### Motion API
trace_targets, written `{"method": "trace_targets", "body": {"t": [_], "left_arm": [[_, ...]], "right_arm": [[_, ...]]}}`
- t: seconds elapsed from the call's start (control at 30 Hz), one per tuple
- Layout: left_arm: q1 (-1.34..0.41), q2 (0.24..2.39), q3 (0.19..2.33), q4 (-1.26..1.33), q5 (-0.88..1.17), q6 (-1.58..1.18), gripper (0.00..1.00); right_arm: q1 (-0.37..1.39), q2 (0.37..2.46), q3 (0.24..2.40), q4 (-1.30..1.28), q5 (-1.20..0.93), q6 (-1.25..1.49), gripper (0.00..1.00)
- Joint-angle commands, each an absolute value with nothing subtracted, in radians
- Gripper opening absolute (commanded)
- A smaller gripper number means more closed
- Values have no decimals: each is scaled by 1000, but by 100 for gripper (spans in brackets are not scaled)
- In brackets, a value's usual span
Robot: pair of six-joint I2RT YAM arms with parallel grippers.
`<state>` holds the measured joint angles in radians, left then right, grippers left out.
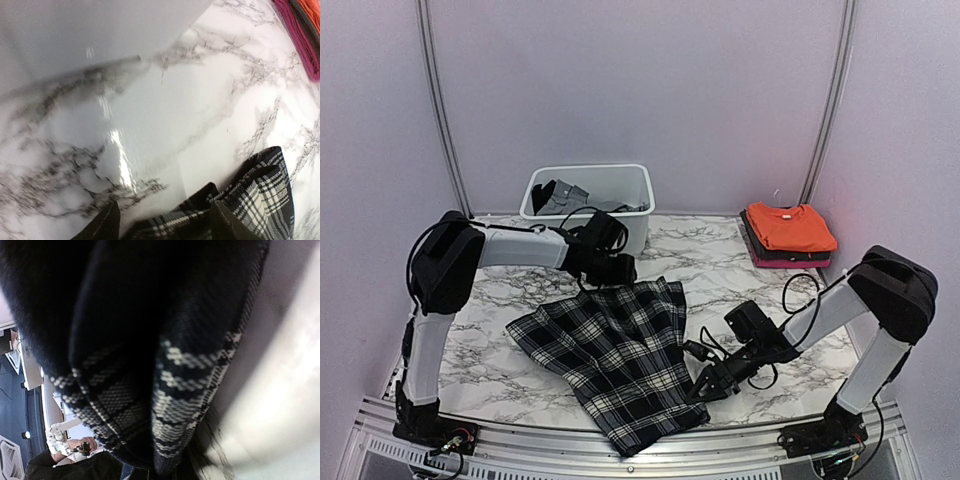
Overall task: Fold and stack the mixed laundry pile
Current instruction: Pick up the rectangle-folded skirt from the center of the board.
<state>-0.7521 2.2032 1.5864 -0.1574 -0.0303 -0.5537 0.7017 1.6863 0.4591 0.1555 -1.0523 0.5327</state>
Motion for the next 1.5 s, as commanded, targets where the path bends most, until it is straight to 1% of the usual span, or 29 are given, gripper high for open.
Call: {"method": "trace_targets", "body": {"t": [0.0, 0.07, 0.17, 0.23, 0.3, 0.37, 0.4, 0.5, 0.6, 0.7, 0.77, 0.83, 0.93, 1.03, 1.13, 1.23, 1.33, 1.47], "left_arm": [[-754, 2110, 1689, -338, -125, -420, 78], [-768, 1999, 1634, -350, -148, -411, 89], [-775, 1798, 1448, -348, -125, -453, 94], [-780, 1682, 1317, -342, -93, -508, 95], [-788, 1579, 1159, -291, -17, -567, 95], [-813, 1494, 1012, -247, -5, -650, 94], [-817, 1459, 943, -209, 36, -686, 93], [-817, 1387, 744, -89, 79, -800, 89], [-810, 1396, 626, 39, 78, -851, 86], [-793, 1519, 631, 100, 68, -816, 84], [-757, 1635, 693, 118, 64, -774, 81], [-715, 1746, 792, 96, 46, -707, 81], [-687, 1833, 984, -11, -26, -568, 86], [-708, 1807, 1121, -134, -120, -449, 91], [-803, 1702, 1129, -161, -259, -361, 98], [-972, 1605, 1088, -182, -384, -290, 99], [-1132, 1562, 1049, -230, -472, -294, 99], [-1315, 1561, 1028, -259, -577, -293, 99]], "right_arm": [[689, 1714, 512, 105, -1000, 582, 0], [681, 1731, 557, 112, -996, 594, 0], [672, 1766, 595, 143, -999, 613, 0], [670, 1793, 609, 177, -1004, 634, 0], [665, 1815, 610, 222, -1014, 661, 0], [642, 1827, 601, 260, -1022, 685, 0], [631, 1829, 593, 276, -1026, 697, 0], [603, 1832, 573, 287, -1038, 703, 0], [597, 1830, 559, 258, -1041, 674, 0], [598, 1834, 543, 241, -1048, 653, 0], [597, 1837, 542, 213, -1036, 633, 0], [598, 1838, 541, 214, -1040, 642, 0], [604, 1820, 551, 273, -1056, 707, 0], [614, 1795, 594, 264, -1056, 738, 0], [614, 1778, 620, 255, -1038, 774, 2], [613, 1756, 599, 368, -1038, 904, 0], [613, 1730, 583, 504, -1038, 1062, 0], [614, 1685, 601, 541, -1014, 1165, 0]]}}
